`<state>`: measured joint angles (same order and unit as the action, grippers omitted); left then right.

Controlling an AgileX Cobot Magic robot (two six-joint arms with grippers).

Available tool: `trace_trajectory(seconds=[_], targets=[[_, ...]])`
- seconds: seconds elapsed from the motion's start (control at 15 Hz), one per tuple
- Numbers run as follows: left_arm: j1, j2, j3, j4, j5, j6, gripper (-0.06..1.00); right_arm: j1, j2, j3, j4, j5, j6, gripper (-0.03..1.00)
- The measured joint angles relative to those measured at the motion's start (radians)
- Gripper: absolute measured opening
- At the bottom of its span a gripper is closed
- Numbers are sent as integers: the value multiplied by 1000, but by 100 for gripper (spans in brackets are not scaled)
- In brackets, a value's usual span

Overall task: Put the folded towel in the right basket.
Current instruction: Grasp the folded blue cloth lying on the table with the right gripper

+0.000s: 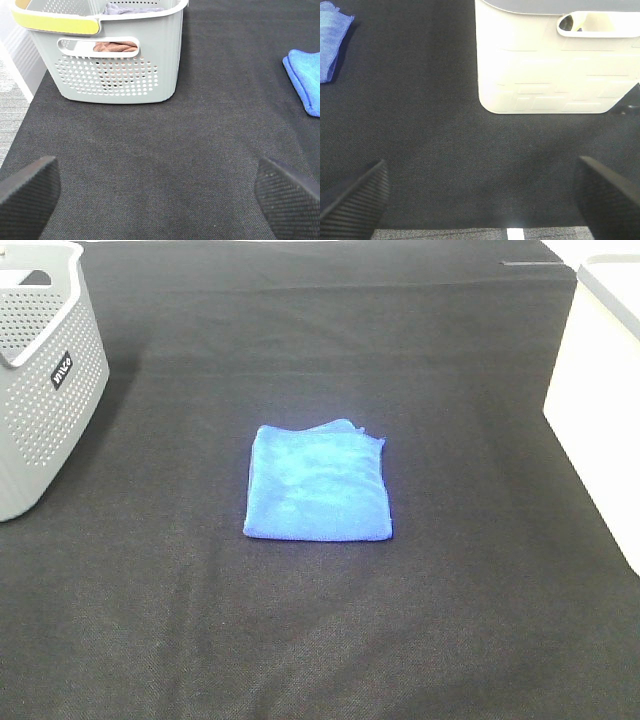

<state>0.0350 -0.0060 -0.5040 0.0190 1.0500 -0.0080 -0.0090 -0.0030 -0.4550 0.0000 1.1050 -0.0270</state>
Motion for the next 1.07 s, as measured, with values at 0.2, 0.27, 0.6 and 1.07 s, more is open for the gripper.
trace_trajectory(seconds=[0.2,0.27,0.6,1.07], targets=[[0,0,0,0,0,0,99,0,0,0,0,0,0,96],[0,0,0,0,0,0,99,0,0,0,0,0,0,96],[0,0,0,0,0,0,99,0,0,0,0,0,0,96],[0,0,0,0,0,0,99,0,0,0,0,0,0,96]])
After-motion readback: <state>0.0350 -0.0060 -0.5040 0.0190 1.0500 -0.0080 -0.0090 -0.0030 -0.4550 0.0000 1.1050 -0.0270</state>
